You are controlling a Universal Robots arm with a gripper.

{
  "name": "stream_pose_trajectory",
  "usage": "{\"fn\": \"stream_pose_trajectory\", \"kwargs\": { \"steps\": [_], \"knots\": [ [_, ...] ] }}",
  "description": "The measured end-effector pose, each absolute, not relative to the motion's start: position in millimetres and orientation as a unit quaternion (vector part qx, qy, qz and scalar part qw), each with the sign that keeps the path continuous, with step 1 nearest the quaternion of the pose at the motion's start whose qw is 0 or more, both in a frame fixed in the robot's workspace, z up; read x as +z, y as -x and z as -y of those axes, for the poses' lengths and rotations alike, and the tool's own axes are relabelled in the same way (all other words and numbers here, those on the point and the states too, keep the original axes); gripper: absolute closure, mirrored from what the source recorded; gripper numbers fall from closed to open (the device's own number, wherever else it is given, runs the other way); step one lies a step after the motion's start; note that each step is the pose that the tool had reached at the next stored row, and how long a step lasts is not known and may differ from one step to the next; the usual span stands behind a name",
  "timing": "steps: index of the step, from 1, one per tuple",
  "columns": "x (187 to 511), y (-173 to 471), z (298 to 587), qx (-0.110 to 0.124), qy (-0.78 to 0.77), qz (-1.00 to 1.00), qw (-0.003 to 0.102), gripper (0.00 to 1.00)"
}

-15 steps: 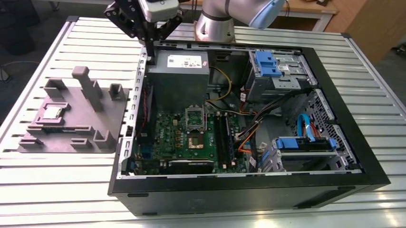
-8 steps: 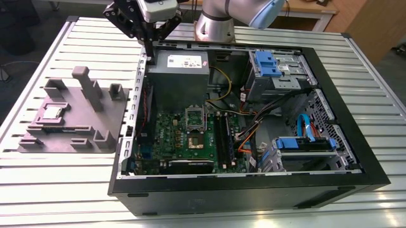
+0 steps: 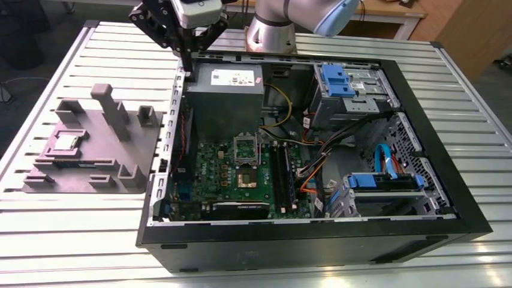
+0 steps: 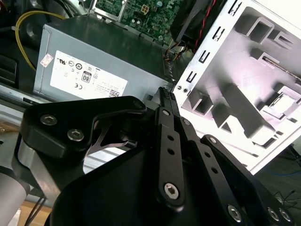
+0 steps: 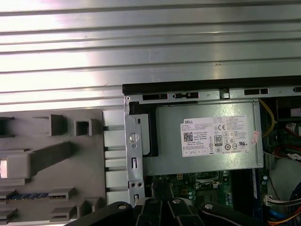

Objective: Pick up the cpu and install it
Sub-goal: 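Reach for the cpu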

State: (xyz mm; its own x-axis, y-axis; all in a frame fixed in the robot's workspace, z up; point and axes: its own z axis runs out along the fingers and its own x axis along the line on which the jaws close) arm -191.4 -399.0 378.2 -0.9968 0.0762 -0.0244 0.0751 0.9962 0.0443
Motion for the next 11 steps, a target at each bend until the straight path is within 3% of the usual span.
{"fn": "stream_pose_trajectory", "kwargs": {
  "steps": [11],
  "knots": [
    [374,206,399,0.022,-0.038,-0.999,0.013,0.9]
  ]
}}
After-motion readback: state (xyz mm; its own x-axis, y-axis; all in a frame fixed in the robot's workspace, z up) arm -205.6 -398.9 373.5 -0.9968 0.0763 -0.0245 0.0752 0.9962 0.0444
